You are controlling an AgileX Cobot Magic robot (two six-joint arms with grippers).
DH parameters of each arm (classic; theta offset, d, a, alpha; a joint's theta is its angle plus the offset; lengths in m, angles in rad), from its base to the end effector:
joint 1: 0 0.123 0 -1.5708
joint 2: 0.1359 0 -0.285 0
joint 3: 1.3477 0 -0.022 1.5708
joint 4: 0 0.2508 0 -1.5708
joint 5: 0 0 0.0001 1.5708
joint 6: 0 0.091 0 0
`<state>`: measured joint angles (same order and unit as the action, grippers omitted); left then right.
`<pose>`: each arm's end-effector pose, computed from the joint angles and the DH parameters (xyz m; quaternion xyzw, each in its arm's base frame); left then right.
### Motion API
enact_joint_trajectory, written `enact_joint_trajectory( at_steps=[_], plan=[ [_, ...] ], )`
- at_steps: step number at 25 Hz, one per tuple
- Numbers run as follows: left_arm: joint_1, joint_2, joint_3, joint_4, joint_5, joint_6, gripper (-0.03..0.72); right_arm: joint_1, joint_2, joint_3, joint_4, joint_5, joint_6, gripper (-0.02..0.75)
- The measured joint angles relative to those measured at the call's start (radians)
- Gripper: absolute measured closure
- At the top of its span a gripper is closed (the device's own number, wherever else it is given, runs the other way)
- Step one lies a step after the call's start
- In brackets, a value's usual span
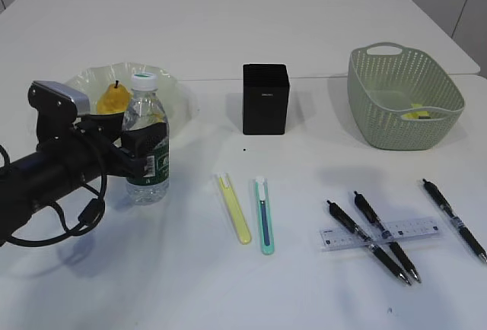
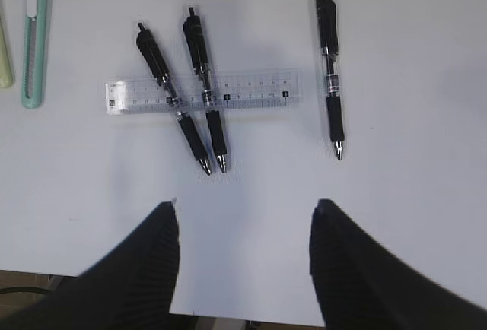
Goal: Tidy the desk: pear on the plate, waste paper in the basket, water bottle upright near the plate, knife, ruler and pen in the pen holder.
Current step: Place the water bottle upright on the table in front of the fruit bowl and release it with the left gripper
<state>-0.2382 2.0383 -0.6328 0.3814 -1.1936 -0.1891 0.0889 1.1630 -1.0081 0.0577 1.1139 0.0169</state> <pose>0.3133 -0.1085 0.1074 0.1870 0.7318 -0.2217 0.6167 0.2084 0.0233 0.3184 -0.0278 0.9804 0.0380 0.1915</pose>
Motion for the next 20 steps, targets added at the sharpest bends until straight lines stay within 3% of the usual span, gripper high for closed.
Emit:
enact_joint_trajectory(
  at_steps=[9, 15, 20],
  plan=[
    [0.0, 0.056, -0.011, 0.001, -0.081, 0.002, 0.285, 0.0, 0.0, 0.0, -0.012, 0.0, 0.002, 0.328],
    [0.0, 0.058, -0.011, 0.002, -0.082, 0.002, 0.214, 0.0, 0.0, 0.0, -0.016, 0.0, 0.002, 0.328],
    [0.0, 0.059, -0.013, 0.008, -0.077, 0.002, 0.201, 0.0, 0.0, 0.0, -0.016, 0.0, 0.002, 0.328]
  ],
)
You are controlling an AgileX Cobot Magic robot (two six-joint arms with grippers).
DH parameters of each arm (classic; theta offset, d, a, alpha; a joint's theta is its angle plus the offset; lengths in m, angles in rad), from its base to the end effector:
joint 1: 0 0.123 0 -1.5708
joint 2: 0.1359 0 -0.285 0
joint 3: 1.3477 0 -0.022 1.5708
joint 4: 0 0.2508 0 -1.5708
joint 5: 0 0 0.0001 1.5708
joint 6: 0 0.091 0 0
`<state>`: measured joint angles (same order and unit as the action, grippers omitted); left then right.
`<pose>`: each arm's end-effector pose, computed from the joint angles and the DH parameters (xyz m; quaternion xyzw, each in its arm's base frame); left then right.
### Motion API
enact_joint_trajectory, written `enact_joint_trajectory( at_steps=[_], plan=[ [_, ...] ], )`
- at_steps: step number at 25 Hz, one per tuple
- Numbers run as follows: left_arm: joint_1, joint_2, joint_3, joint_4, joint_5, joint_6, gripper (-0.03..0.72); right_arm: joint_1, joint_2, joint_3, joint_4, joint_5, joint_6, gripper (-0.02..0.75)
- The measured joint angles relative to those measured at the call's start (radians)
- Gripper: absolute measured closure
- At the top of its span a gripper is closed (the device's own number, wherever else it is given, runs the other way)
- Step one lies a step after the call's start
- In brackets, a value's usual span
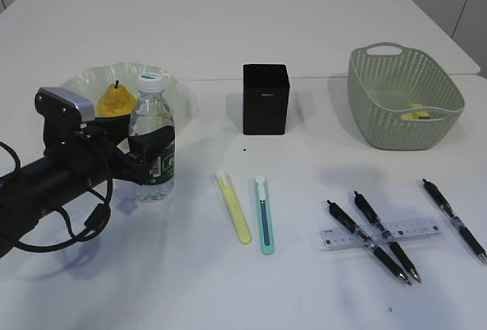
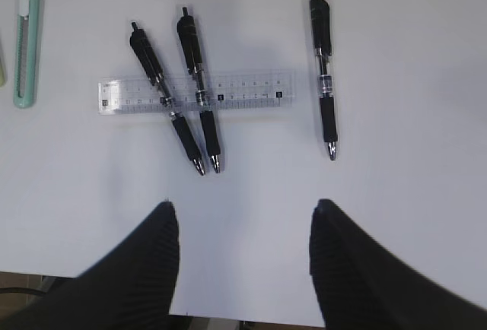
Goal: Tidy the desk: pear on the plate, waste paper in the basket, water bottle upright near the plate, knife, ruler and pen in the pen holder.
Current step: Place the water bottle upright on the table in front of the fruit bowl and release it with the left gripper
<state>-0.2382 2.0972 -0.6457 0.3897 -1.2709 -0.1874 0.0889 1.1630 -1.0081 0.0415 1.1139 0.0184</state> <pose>0.3152 -0.1105 0.0969 0.1852 0.7209 -0.2355 0.6249 0.2085 0.0220 0.3184 -0.0292 0.9805 0.0304 0.1920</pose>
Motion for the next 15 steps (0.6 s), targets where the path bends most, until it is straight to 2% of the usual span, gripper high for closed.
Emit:
enact_joint_trajectory(
  at_steps=[15],
  plan=[
    [-0.002, 0.0, 0.008, -0.004, 0.022, 0.005, 0.172, 0.0, 0.0, 0.0, -0.007, 0.0, 0.0, 0.328]
  ],
)
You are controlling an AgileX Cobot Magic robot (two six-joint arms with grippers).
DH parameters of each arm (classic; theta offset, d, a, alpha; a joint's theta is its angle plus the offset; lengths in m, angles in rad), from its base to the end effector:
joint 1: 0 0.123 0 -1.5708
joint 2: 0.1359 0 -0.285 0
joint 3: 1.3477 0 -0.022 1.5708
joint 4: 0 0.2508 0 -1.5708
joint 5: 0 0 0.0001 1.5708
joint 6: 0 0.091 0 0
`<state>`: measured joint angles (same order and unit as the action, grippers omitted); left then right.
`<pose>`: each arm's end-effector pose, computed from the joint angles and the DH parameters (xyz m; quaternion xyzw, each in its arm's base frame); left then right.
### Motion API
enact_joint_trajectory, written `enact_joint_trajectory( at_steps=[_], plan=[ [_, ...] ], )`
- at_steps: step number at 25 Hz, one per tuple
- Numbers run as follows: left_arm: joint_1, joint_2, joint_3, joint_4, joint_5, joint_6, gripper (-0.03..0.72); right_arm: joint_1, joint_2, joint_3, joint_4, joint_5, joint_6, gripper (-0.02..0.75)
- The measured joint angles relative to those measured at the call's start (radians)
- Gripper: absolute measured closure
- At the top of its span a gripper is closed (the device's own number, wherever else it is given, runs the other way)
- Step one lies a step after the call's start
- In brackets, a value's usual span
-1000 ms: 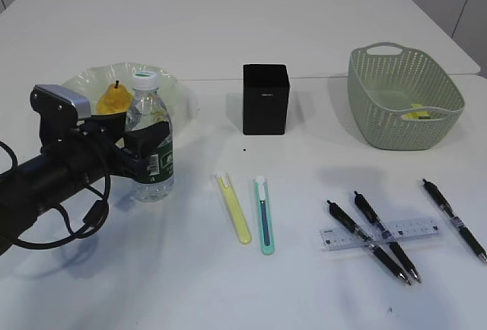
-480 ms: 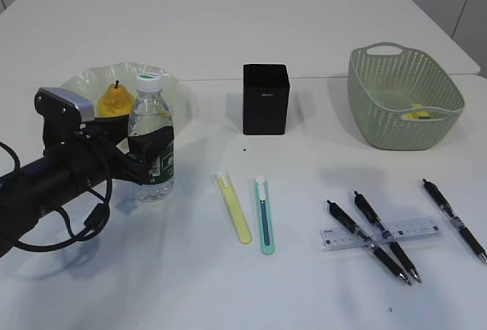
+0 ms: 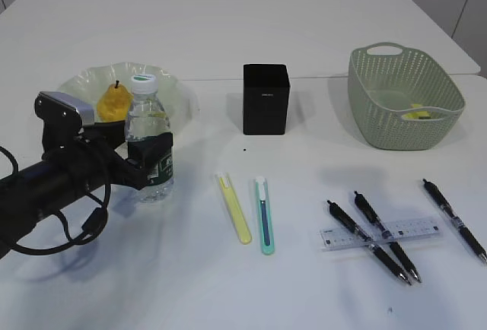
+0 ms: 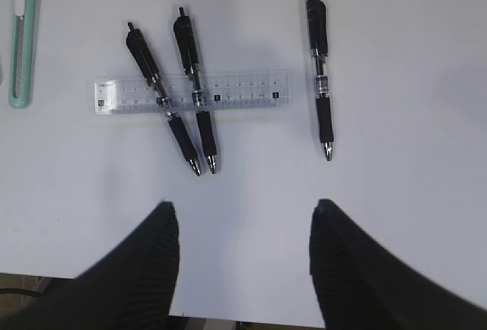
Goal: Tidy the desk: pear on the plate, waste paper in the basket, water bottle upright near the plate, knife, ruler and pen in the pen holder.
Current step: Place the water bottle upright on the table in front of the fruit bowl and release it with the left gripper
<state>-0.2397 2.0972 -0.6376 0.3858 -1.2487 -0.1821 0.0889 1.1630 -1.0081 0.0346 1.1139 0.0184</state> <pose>0.3132 -0.1100 0.0936 0.1870 0.7305 -0.2300 0.6153 0.2085 0.0214 0.3183 -0.0301 0.9805 0.0270 0.1922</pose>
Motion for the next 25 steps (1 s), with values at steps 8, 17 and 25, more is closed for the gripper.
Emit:
enact_joint_trajectory(
  at_steps=[8, 17, 25],
  plan=[
    [0.0, -0.004, 0.012, 0.0, 0.088, 0.001, 0.14, 0.0, 0.0, 0.0, -0.012, -0.002, 0.0, 0.328],
    [0.0, -0.081, 0.014, 0.0, 0.094, 0.001, 0.099, 0.0, 0.0, 0.0, -0.014, -0.002, 0.0, 0.328],
    [0.0, -0.159, 0.016, 0.0, 0.094, 0.018, 0.097, 0.0, 0.0, 0.0, -0.016, -0.002, 0.0, 0.328]
  ],
)
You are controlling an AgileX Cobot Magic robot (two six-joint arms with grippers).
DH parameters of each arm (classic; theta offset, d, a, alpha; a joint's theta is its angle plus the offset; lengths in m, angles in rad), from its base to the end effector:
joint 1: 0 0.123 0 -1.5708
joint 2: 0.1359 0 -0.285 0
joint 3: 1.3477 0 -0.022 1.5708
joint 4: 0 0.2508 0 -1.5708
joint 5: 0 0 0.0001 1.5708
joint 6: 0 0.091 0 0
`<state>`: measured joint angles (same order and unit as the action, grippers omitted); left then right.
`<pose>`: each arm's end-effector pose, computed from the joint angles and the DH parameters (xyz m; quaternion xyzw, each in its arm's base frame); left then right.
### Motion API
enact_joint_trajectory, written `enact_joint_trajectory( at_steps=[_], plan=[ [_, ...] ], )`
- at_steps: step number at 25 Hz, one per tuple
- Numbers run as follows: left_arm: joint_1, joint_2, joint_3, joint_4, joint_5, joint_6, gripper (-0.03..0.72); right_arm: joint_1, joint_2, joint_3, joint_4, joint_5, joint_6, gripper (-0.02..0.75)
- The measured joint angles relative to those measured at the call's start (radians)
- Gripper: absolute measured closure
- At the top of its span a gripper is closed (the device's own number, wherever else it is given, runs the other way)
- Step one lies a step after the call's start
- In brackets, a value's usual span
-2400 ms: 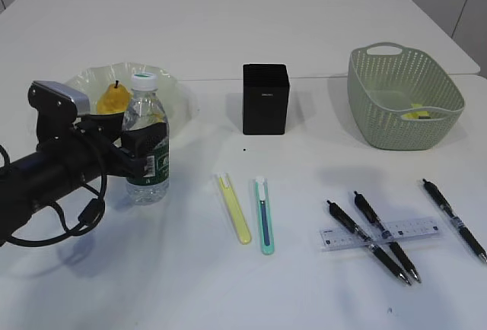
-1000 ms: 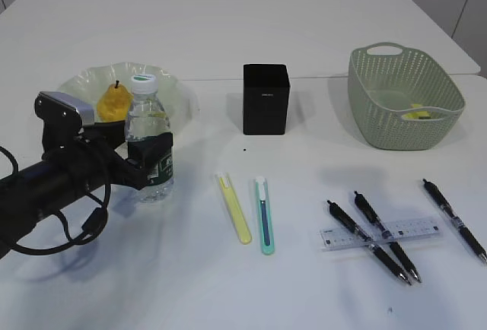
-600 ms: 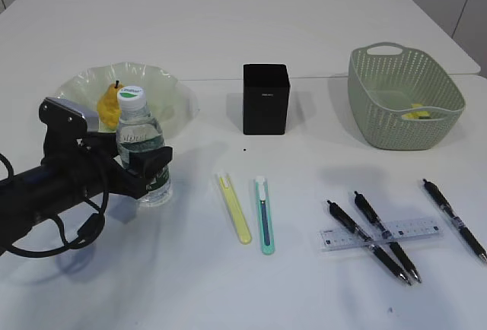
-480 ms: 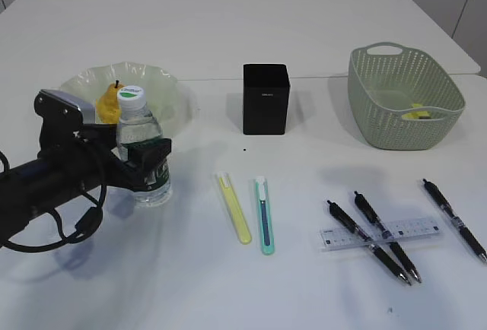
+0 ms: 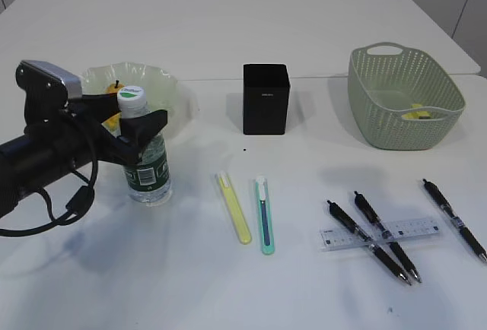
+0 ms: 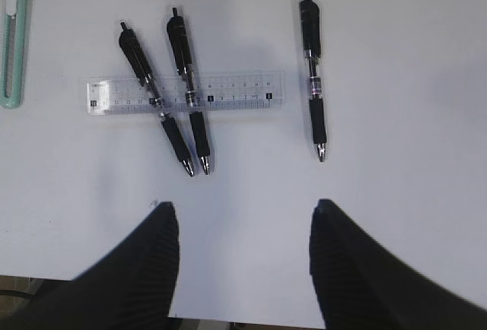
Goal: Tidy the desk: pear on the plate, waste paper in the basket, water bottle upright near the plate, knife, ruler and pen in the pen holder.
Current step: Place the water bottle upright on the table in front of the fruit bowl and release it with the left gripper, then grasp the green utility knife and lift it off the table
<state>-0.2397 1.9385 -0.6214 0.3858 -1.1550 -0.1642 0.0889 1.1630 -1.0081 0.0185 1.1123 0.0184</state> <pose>0.3103 -0.1081 0.1347 0.2031 0.7123 -0.2082 0.6387 0.2088 0.0201 0.3183 -0.0322 0.9804 0.0193 0.1934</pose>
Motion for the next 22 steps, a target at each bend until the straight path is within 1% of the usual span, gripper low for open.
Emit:
enact_joint_trajectory(
  at_steps=[14, 17, 22],
  plan=[
    [0.005, -0.151, 0.002, -0.002, 0.0, 0.004, 0.098, 0.0, 0.0, 0.0, -0.002, 0.0, 0.0, 0.328],
    [0.038, -0.174, 0.002, -0.007, 0.0, 0.004, 0.098, 0.0, 0.0, 0.0, -0.002, 0.0, 0.0, 0.328],
    [0.141, -0.189, 0.005, -0.066, 0.0, 0.002, 0.098, 0.0, 0.0, 0.0, -0.004, 0.0, 0.0, 0.328]
  ],
)
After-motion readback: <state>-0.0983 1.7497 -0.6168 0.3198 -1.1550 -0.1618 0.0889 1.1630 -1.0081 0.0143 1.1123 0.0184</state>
